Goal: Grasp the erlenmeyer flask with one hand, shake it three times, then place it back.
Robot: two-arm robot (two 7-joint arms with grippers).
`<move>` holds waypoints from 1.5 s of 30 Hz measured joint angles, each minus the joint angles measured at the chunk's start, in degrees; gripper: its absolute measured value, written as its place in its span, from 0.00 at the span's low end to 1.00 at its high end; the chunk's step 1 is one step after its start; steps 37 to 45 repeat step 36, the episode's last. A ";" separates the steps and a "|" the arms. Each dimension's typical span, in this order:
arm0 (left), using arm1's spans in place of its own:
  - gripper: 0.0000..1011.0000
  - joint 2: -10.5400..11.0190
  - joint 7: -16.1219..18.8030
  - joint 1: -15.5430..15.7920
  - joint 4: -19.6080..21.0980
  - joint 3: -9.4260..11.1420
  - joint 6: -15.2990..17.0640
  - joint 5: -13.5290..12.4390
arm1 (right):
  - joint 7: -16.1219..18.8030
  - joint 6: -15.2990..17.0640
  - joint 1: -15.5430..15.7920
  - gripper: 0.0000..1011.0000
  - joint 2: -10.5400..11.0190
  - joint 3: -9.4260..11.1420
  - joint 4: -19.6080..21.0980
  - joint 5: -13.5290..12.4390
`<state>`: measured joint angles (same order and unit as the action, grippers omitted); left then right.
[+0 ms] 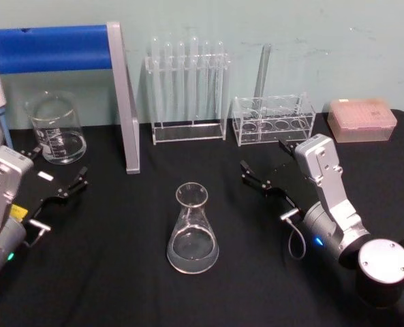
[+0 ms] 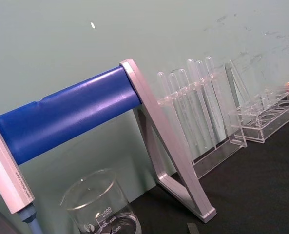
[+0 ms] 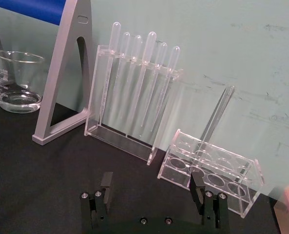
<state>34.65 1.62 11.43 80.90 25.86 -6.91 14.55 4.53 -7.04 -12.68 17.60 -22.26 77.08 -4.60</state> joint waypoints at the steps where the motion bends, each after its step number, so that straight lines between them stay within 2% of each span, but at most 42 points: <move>1: 0.99 0.00 0.00 0.00 0.00 0.00 0.00 0.00 | 0.00 0.00 0.00 0.99 0.00 0.00 0.00 0.00; 45: 0.99 0.00 0.00 0.00 0.00 0.00 0.00 0.00 | 0.00 0.00 0.00 0.99 0.00 0.00 0.00 0.00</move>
